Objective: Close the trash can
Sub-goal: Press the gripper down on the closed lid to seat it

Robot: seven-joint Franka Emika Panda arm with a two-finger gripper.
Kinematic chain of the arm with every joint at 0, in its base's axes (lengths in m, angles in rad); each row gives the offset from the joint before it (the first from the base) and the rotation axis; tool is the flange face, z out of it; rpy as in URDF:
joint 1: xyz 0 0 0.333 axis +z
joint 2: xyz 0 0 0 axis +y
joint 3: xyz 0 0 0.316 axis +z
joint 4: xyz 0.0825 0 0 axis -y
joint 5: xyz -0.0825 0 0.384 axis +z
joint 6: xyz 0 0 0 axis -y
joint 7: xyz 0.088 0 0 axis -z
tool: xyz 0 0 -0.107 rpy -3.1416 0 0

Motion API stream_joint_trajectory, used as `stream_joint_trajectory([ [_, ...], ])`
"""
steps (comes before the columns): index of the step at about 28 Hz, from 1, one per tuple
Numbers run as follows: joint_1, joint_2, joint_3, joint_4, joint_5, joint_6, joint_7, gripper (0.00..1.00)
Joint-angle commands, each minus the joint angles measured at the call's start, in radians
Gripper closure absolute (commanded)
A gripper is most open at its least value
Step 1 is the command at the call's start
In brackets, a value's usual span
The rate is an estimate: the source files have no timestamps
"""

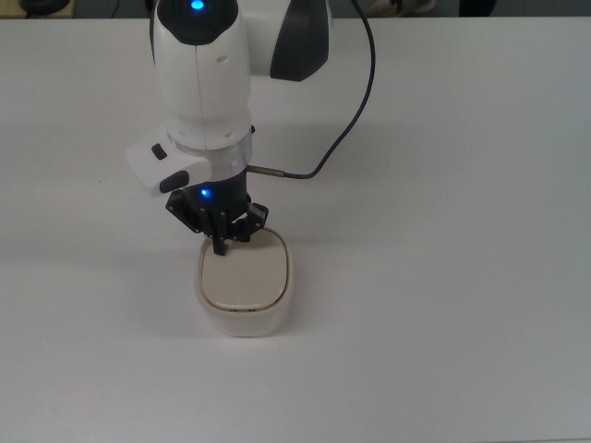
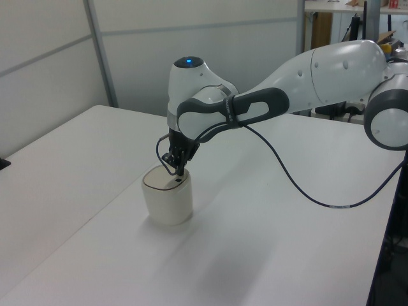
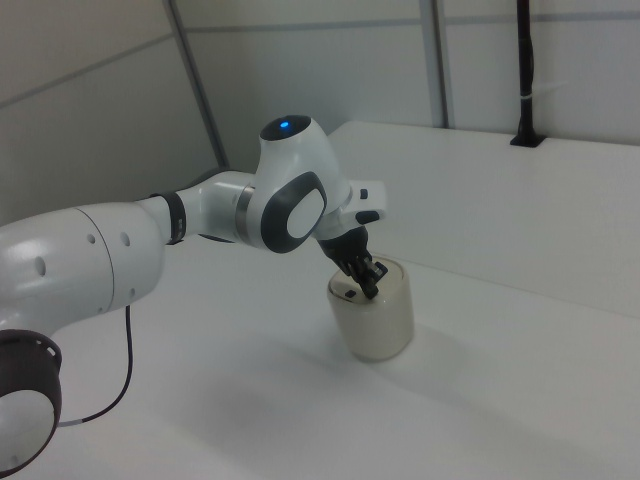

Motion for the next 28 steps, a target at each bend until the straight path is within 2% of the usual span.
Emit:
stream_joint_trajectory([
  [1, 0.017, 0.04, -0.005, -0.061, -0.042, -0.015, -0.016, 1.0],
  [9, 0.022, 0.059, -0.005, -0.064, -0.053, -0.015, -0.018, 1.0],
  [12, 0.022, 0.062, -0.004, -0.066, -0.073, -0.015, -0.015, 1.0],
  [16, 0.019, 0.062, -0.004, -0.057, -0.07, -0.017, -0.01, 1.0],
  [20, 0.006, 0.043, -0.004, -0.035, -0.041, -0.02, -0.01, 0.97],
  [25, -0.023, 0.002, -0.005, 0.009, 0.045, -0.089, -0.019, 0.91],
  [28, -0.023, -0.026, -0.004, 0.012, 0.054, -0.093, -0.019, 0.87],
])
